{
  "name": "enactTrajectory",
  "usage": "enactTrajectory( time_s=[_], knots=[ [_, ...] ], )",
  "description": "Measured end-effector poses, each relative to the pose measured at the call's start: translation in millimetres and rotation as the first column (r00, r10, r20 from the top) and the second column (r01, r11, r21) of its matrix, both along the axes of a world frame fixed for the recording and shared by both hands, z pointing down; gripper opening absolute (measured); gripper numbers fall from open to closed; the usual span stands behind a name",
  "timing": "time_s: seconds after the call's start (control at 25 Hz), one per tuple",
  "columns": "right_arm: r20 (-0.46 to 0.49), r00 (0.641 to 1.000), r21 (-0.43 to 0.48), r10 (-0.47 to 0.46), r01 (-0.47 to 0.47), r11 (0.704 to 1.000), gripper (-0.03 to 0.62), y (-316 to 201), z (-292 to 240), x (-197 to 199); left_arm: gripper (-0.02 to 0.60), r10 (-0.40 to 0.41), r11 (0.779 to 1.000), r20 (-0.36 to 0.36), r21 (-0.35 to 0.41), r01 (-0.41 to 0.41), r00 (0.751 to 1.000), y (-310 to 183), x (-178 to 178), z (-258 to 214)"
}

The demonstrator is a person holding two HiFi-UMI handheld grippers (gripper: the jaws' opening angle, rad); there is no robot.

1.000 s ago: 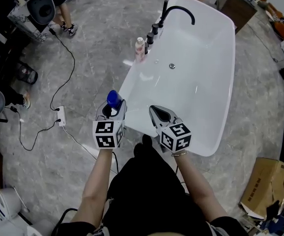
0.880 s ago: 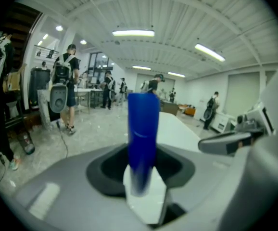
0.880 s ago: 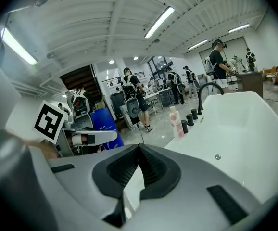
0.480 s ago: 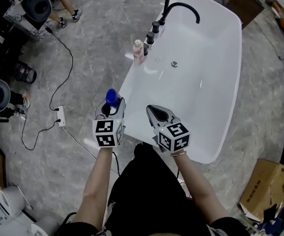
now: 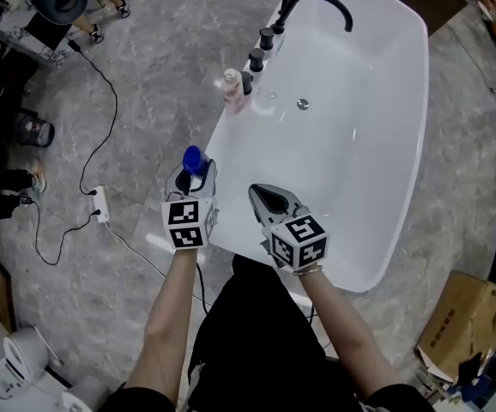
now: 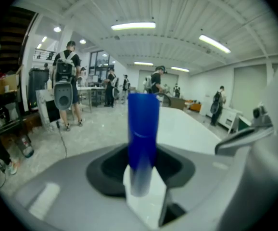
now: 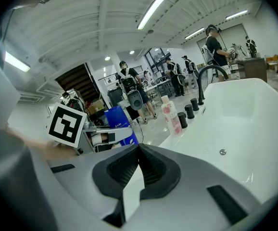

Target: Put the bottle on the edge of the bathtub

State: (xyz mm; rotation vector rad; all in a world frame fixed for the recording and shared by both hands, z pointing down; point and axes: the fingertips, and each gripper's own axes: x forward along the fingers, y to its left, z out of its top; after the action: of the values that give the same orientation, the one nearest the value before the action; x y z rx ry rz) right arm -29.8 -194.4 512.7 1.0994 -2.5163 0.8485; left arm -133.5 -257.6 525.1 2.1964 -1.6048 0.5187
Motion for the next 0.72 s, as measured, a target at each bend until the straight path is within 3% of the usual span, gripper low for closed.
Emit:
enactTrajectory(
  time_s=[0.72],
  knots=[
    [-0.008, 1.000, -0.080, 0.017, -0.018, 0.997, 0.005, -30.9, 53.8, 7.4, 0.160, -0.042, 0.999, -0.010, 0.012, 0.042, 0.999, -89.2, 10.1, 62.8]
  ],
)
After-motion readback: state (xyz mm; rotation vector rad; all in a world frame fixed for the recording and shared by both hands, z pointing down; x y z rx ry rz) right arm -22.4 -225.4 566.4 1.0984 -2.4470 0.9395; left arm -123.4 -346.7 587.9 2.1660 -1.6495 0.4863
